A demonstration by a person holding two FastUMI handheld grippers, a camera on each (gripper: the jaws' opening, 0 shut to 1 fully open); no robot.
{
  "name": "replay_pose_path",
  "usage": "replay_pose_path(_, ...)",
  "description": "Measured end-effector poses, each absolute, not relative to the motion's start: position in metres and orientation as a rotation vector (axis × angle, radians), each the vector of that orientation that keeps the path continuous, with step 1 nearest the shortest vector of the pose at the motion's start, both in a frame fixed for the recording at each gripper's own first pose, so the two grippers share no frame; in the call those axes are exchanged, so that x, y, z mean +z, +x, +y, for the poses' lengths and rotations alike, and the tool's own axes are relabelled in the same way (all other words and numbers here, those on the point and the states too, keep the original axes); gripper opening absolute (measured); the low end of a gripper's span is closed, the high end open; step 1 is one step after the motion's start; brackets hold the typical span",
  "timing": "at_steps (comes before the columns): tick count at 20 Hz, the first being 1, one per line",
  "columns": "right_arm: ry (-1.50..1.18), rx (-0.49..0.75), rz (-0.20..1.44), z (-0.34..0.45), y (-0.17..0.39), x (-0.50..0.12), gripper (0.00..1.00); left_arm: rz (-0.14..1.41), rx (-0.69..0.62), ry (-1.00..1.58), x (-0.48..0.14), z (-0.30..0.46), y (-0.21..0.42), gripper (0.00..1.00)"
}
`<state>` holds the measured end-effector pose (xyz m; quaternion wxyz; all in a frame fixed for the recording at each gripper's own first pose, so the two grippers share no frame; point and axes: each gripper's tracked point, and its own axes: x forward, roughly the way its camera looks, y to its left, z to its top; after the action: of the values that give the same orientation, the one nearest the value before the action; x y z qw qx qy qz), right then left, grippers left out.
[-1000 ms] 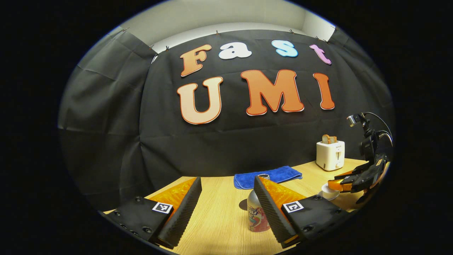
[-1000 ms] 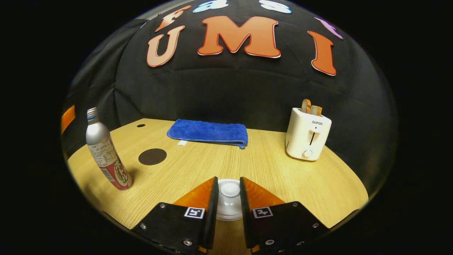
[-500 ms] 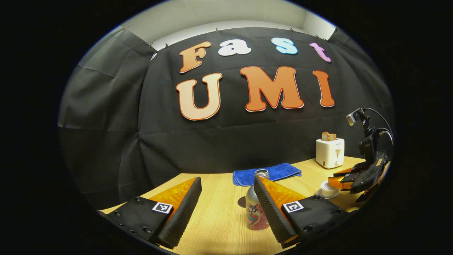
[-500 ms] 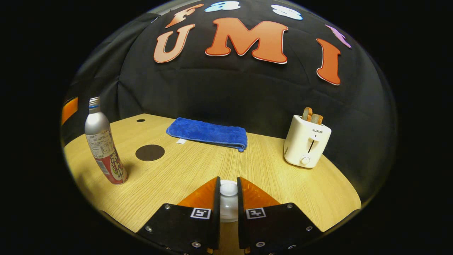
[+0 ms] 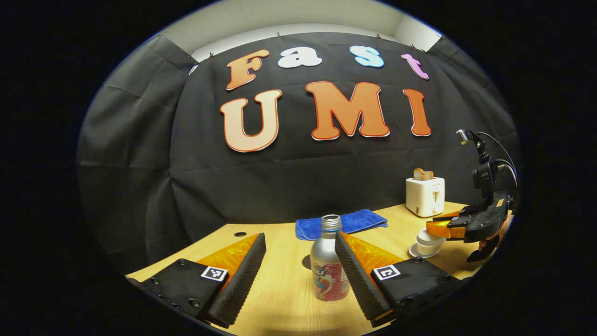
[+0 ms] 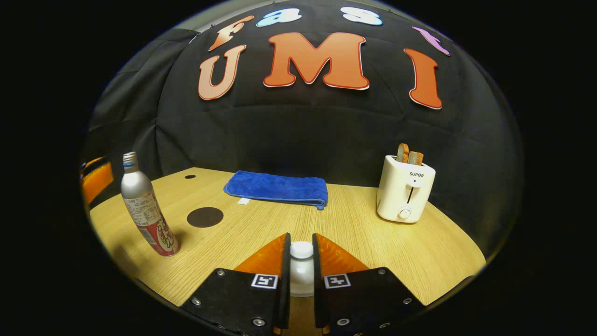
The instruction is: Open the teacup lid with one hand, grasp the water bottle and pour water into the teacup with the other hand; after pouring, place the water bottle on the coaster and then close the teacup lid.
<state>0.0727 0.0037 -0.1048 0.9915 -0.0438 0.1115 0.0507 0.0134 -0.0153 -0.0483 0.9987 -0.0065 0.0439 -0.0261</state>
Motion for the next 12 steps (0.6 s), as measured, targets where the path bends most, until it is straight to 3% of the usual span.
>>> replay_pose_path(12,-0.043,0.084,0.119,-0.017,0.046,-0.053,0.22,0.339,-0.152,-0.069,-0.126,-0.049,0.025,0.98)
